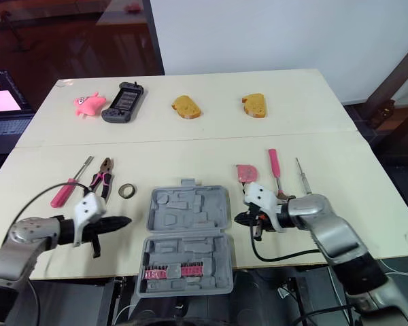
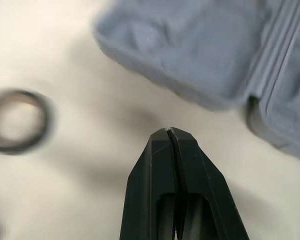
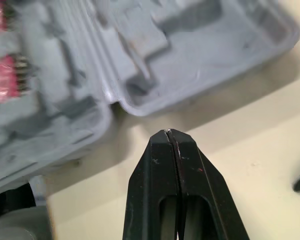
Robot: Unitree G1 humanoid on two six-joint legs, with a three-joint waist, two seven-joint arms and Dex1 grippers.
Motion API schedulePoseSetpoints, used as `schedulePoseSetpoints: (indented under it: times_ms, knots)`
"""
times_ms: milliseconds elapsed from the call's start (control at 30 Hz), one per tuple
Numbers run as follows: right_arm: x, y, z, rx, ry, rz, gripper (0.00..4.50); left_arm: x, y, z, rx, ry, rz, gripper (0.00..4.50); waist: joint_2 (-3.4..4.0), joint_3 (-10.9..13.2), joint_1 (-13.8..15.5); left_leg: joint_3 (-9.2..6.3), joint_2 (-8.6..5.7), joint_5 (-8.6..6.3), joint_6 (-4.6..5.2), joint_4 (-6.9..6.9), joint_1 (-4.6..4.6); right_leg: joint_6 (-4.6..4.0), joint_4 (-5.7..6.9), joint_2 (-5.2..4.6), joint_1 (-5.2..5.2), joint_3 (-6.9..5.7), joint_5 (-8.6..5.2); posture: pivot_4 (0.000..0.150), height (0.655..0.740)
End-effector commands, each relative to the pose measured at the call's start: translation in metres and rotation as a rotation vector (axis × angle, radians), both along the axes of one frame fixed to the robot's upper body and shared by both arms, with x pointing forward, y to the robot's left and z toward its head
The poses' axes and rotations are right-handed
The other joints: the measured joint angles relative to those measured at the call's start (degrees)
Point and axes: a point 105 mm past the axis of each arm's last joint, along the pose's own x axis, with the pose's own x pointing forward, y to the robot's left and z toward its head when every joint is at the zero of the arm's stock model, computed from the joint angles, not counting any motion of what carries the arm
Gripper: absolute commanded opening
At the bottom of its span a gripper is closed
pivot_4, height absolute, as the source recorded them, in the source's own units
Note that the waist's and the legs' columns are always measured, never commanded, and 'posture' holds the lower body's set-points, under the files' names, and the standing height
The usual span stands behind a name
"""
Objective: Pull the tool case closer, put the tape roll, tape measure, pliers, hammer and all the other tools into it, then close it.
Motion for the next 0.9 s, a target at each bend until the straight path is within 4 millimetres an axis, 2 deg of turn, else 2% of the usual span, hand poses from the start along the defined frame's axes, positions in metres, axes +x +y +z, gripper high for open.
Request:
schedulePoseSetpoints:
  times_ms: [33,233,400,500,600,767,900]
  knots:
    - [-0.004,-0.018,0.027,0.06,-0.08,-0.007,1.36,-0.005,0.025,0.029,-0.003,-0.092,0.016,1.34,0.0,0.0,0.0,0.01,0.0,0.0,0.0,0.0,0.01,0.0,0.0,0.0,0.01,0.0,0.0,0.15,0.74]
    - [-0.007,-0.077,0.041,0.038,-0.178,-0.146,4.46,-0.02,0.078,0.048,0.046,-0.149,0.108,4.48,0.01,0.0,0.0,0.06,0.03,-0.01,0.02,-0.01,0.02,-0.17,-0.06,-0.01,0.06,-0.02,-0.1,0.15,0.74]
    - [-0.009,-0.12,0.048,0.027,-0.251,-0.29,4.46,-0.032,0.122,0.057,0.051,-0.164,0.246,4.48,0.01,0.0,0.0,0.07,0.03,-0.02,0.04,-0.01,0.05,-0.19,-0.08,-0.02,0.11,-0.03,-0.12,0.15,0.74]
    - [-0.015,-0.133,0.047,0.012,-0.251,-0.336,4.46,-0.04,0.14,0.057,0.049,-0.162,0.318,4.48,0.01,0.0,0.0,0.06,0.03,-0.02,0.03,-0.01,0.05,-0.2,-0.08,-0.02,0.11,-0.03,-0.12,0.15,0.74]
    - [-0.018,-0.141,0.049,0.011,-0.254,-0.362,4.46,-0.047,0.149,0.055,0.033,-0.162,0.363,4.48,0.01,0.0,-0.1,0.07,0.03,-0.03,0.04,-0.02,0.05,-0.19,-0.09,-0.04,0.11,-0.02,-0.12,0.15,0.74]
    - [-0.013,-0.135,0.058,0.036,-0.263,-0.351,4.46,-0.048,0.153,0.059,-0.002,-0.181,0.397,4.48,0.01,0.0,-0.1,0.06,0.06,-0.03,0.03,-0.01,0.05,-0.21,-0.09,-0.04,0.1,-0.02,-0.13,0.15,0.74]
    - [-0.014,-0.1,0.074,0.102,-0.194,-0.23,4.46,-0.053,0.14,0.061,0.005,-0.182,0.346,4.48,0.03,0.0,-0.1,0.07,0.06,-0.04,0.03,-0.02,0.04,-0.21,-0.09,-0.08,0.07,0.0,-0.13,0.15,0.74]
